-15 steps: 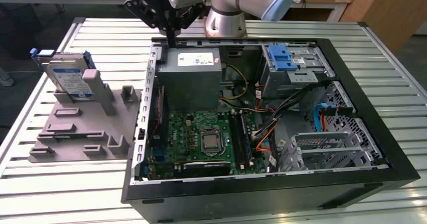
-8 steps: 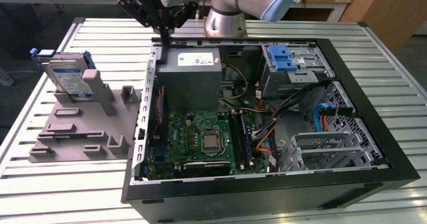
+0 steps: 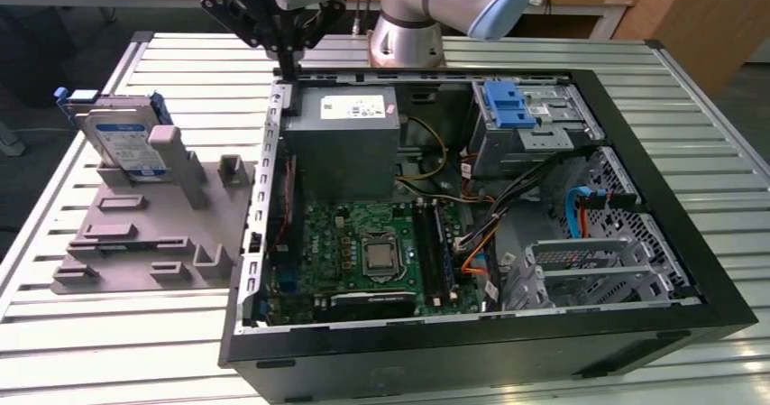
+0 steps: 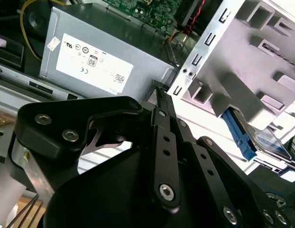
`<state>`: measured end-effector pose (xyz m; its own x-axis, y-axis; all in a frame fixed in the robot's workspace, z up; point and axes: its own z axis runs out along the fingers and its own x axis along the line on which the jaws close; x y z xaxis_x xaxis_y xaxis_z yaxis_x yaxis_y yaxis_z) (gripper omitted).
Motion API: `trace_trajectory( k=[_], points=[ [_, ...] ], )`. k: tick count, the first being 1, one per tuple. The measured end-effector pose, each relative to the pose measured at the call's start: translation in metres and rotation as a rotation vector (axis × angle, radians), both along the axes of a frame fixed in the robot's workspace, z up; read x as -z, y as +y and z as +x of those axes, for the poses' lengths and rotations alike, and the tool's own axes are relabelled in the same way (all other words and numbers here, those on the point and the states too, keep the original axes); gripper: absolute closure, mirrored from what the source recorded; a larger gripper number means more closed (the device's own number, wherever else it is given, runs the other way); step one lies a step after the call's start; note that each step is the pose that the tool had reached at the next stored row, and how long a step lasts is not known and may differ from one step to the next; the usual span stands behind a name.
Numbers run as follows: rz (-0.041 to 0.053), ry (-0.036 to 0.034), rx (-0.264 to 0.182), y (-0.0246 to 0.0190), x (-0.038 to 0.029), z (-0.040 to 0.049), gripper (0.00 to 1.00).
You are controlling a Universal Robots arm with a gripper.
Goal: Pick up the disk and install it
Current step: 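Reach for the disk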
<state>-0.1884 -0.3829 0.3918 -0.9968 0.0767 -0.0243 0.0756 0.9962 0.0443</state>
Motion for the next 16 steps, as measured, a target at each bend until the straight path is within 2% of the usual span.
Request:
trace_trajectory(
  k=[10, 16],
  points=[
    [0.0, -0.0001, 0.0, 0.0047, 0.0006, -0.0104, 0.89],
    [-0.0001, 0.0001, 0.0, 0.0095, 0.0009, -0.0201, 0.89]
  ],
)
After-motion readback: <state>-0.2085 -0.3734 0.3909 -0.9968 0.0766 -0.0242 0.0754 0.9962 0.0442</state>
